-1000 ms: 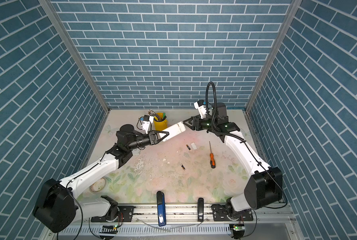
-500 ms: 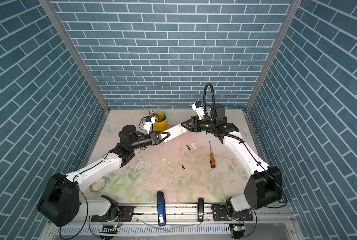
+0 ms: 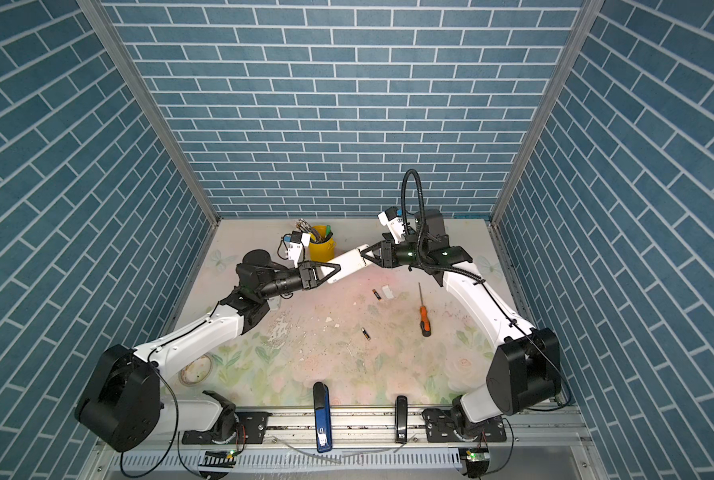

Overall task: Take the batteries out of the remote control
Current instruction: 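Tilt the remote flat with both grippers, battery compartment facing up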

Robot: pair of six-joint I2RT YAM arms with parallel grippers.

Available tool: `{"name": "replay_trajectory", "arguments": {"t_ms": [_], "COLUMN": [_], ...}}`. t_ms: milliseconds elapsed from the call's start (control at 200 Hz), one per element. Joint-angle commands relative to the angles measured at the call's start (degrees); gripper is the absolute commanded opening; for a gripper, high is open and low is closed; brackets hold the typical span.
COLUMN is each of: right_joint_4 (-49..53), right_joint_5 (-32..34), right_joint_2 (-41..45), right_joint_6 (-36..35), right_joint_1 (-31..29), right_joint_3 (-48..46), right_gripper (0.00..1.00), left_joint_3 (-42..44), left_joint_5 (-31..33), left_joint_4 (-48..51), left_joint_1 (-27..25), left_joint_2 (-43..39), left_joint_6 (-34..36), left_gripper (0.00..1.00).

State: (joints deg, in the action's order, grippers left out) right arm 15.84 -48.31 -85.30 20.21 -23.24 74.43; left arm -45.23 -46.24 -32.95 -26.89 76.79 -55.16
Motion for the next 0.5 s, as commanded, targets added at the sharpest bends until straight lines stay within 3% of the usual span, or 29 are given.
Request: {"name": "replay_trajectory", "arguments": {"t_ms": [0, 375, 495], "right_joint_4": [0.02, -0.34, -0.33], "right_joint_5": [-0.28, -0.55, -0.86], "right_joint_2": [-1.08, -1.35, -1.48], "right_joint_6": [-1.67, -2.10, -2.10], "right_joint_1": [-0.31, -0.31, -0.33], "right_joint_3": [-1.84, -2.01, -1.97], "right_gripper": [0.27, 0.25, 0.29], "left_joint_3": [-0.03, 0.32, 0.58], "left_joint_5": [-2.83, -2.54, -2.43], "left_joint_4": [-4.87, 0.31, -0.14], "left_joint_1": [0.05, 0.60, 0.67], "left_joint_2": [-0.07, -1.21, -1.12], "left_joint_6": [0.35, 3.23, 3.12], "left_gripper": [0.00, 0.00, 0.00]}}
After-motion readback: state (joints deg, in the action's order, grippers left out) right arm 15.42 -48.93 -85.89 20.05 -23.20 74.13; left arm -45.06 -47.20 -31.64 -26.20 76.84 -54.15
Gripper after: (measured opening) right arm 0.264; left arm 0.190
